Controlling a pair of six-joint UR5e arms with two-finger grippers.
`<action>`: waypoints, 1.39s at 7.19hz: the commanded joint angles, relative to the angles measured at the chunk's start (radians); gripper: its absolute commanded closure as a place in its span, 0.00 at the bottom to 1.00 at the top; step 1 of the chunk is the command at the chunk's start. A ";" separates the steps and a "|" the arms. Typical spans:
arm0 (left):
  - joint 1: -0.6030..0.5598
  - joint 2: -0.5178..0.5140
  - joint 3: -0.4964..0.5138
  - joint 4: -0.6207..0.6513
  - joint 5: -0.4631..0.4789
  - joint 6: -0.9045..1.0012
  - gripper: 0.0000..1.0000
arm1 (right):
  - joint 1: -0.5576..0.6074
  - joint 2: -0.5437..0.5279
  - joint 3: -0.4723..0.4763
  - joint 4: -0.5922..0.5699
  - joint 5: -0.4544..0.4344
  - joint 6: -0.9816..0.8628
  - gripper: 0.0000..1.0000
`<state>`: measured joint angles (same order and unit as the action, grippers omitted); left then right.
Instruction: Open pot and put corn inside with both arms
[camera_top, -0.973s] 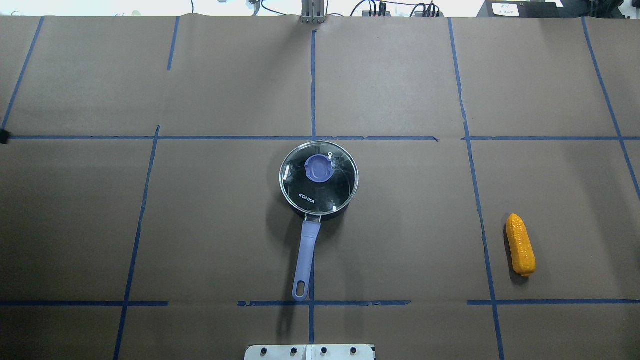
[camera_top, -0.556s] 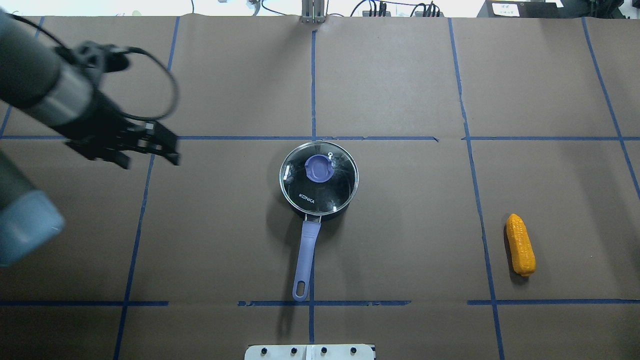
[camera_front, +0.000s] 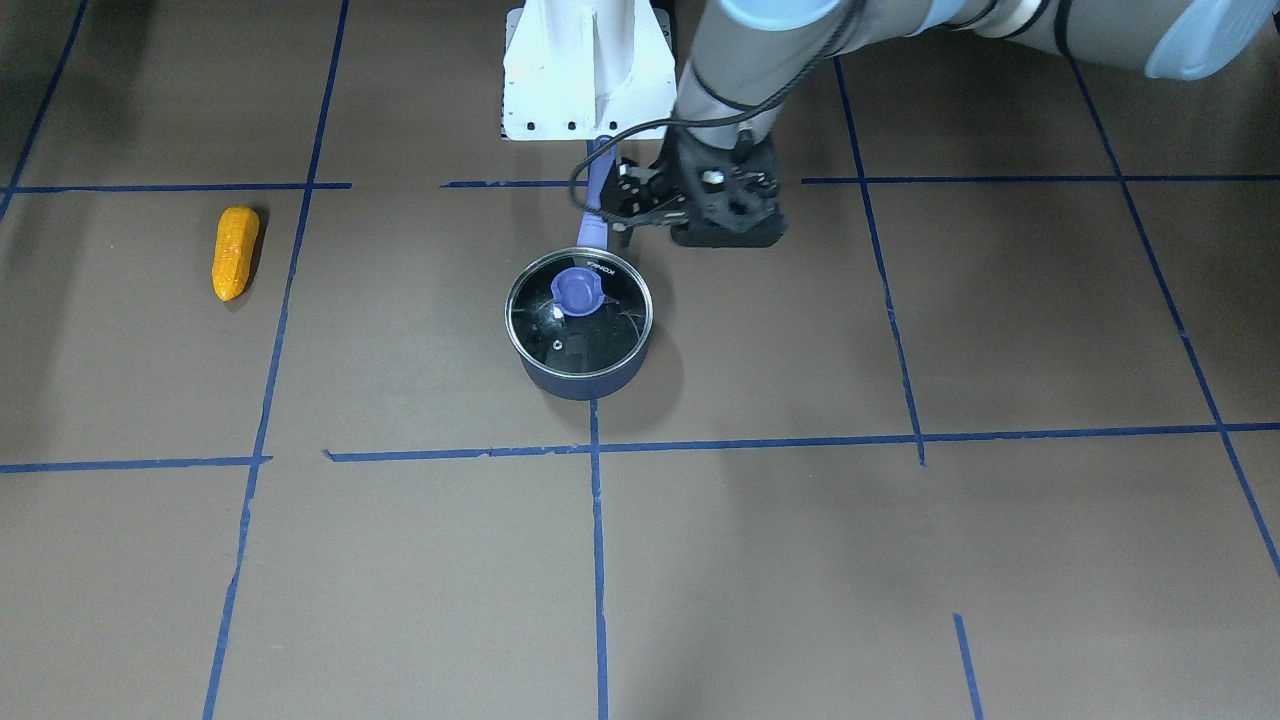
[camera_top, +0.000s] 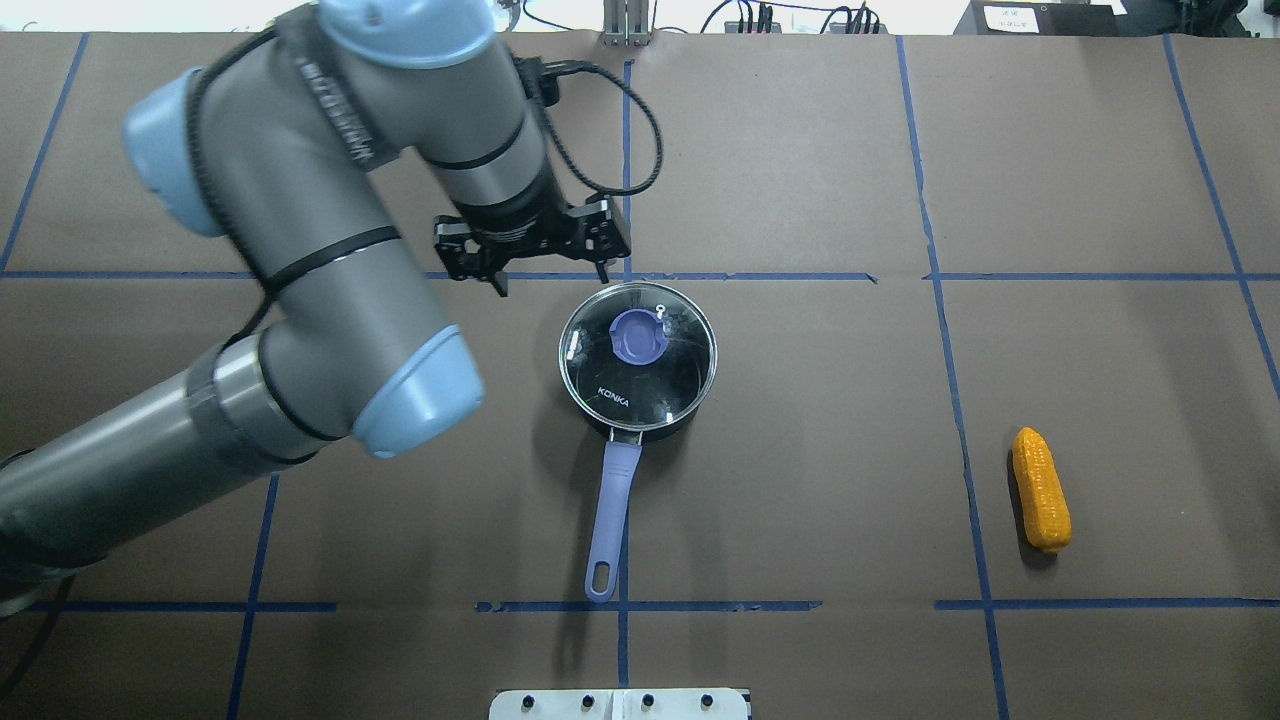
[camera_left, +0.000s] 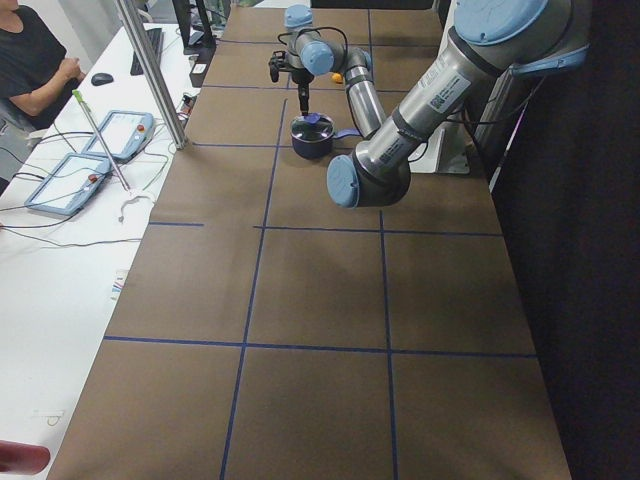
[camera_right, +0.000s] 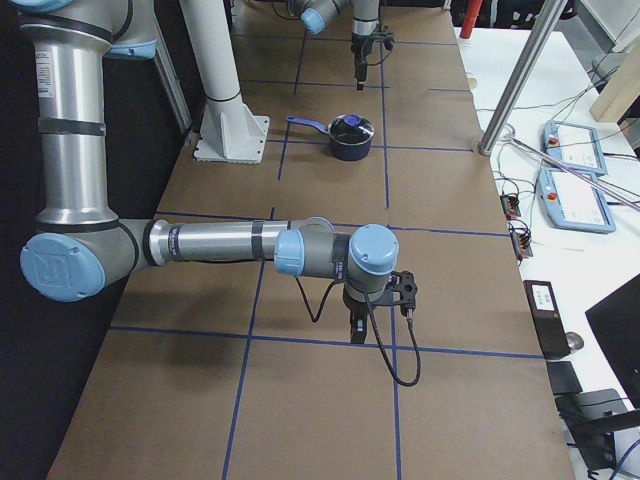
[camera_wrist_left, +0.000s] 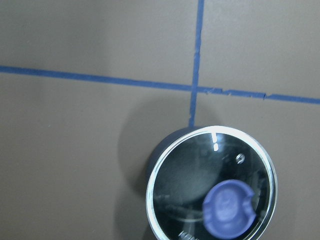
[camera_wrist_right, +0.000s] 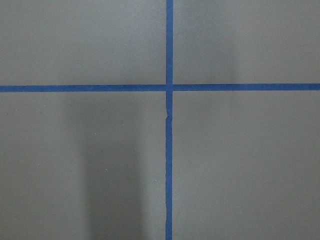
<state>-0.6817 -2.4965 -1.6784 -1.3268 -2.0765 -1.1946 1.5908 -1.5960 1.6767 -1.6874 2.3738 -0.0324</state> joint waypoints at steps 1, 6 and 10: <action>0.076 -0.105 0.142 0.011 0.094 0.000 0.00 | 0.000 0.001 0.000 0.000 0.001 0.000 0.00; 0.131 -0.084 0.207 -0.084 0.093 -0.014 0.00 | 0.000 0.002 0.000 0.000 0.001 0.002 0.00; 0.131 -0.076 0.233 -0.118 0.095 -0.023 0.00 | 0.000 0.005 -0.002 0.000 0.001 0.002 0.00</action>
<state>-0.5508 -2.5771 -1.4472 -1.4436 -1.9831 -1.2186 1.5908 -1.5911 1.6752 -1.6874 2.3746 -0.0307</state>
